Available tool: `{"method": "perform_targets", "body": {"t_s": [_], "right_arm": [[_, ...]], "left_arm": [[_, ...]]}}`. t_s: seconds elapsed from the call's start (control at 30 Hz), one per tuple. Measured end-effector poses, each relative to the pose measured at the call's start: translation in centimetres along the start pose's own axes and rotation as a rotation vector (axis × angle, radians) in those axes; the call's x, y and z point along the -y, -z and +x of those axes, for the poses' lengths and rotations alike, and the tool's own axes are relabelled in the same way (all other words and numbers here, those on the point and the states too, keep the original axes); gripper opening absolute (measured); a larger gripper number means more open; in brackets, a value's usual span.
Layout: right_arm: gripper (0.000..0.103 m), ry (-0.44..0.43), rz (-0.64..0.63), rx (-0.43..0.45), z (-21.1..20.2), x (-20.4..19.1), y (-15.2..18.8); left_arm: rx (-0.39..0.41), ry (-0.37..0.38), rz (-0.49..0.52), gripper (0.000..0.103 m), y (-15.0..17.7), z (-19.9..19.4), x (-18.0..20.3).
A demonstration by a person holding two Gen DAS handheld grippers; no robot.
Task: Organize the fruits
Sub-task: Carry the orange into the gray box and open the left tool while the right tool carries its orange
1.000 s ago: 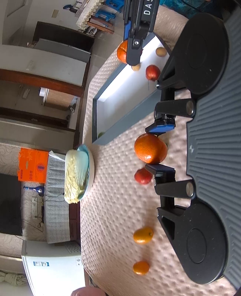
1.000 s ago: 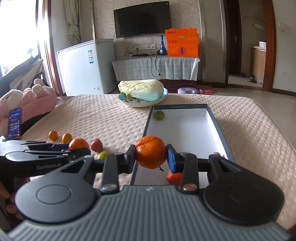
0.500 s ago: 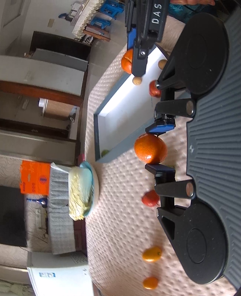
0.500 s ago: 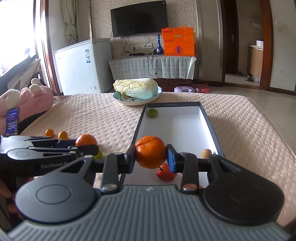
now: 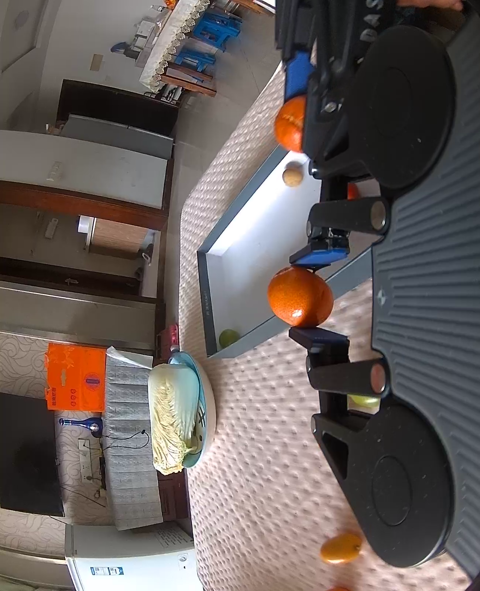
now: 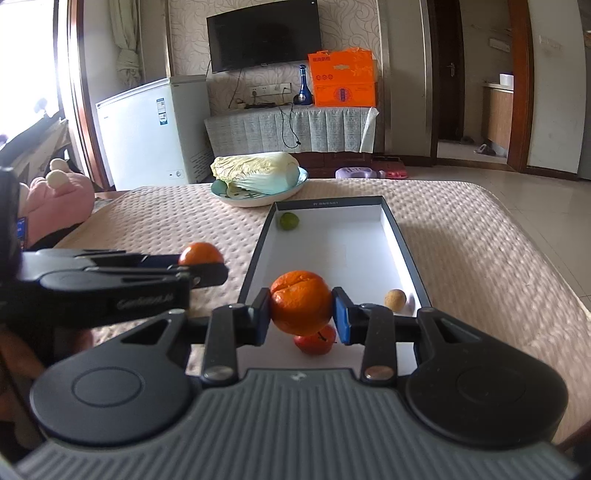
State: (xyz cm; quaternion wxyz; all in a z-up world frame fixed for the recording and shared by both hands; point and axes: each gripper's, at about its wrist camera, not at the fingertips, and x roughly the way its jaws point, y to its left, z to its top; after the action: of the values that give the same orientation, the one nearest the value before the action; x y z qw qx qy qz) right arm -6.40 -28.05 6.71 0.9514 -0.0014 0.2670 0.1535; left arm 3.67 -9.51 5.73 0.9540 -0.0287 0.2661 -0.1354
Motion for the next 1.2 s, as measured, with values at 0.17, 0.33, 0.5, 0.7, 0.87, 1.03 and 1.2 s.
{"method": "perform_targets", "body": {"t_s": [0.17,0.33,0.5,0.7,0.87,1.03,1.2], "right_arm": [[0.038,-0.001,-0.006,-0.010,0.1,0.1,0.1],[0.038,0.010,0.002,-0.031,0.4,0.5,0.1],[0.038,0.008,-0.007,-0.057,0.6,0.6,0.4],[0.038,0.002,-0.011,-0.078,0.7,0.9,0.6],[0.038,-0.003,-0.013,-0.090,0.8,0.9,0.8],[0.038,-0.013,-0.015,-0.102,0.9,0.6,1.0],[0.038,-0.021,-0.022,-0.115,1.5,0.1,1.1]], "left_arm": [[0.003,0.023,-0.001,0.041,-0.7,1.6,0.5],[0.000,0.050,-0.004,0.041,-1.3,3.6,1.1],[-0.008,0.067,0.005,0.041,-1.6,5.6,2.1],[-0.021,0.073,-0.003,0.041,-2.0,7.8,2.8],[-0.027,0.072,-0.012,0.041,-2.4,9.0,3.1],[-0.037,0.065,-0.008,0.041,-2.6,10.0,3.3],[-0.051,0.060,-0.005,0.048,-2.7,10.5,3.3]]}}
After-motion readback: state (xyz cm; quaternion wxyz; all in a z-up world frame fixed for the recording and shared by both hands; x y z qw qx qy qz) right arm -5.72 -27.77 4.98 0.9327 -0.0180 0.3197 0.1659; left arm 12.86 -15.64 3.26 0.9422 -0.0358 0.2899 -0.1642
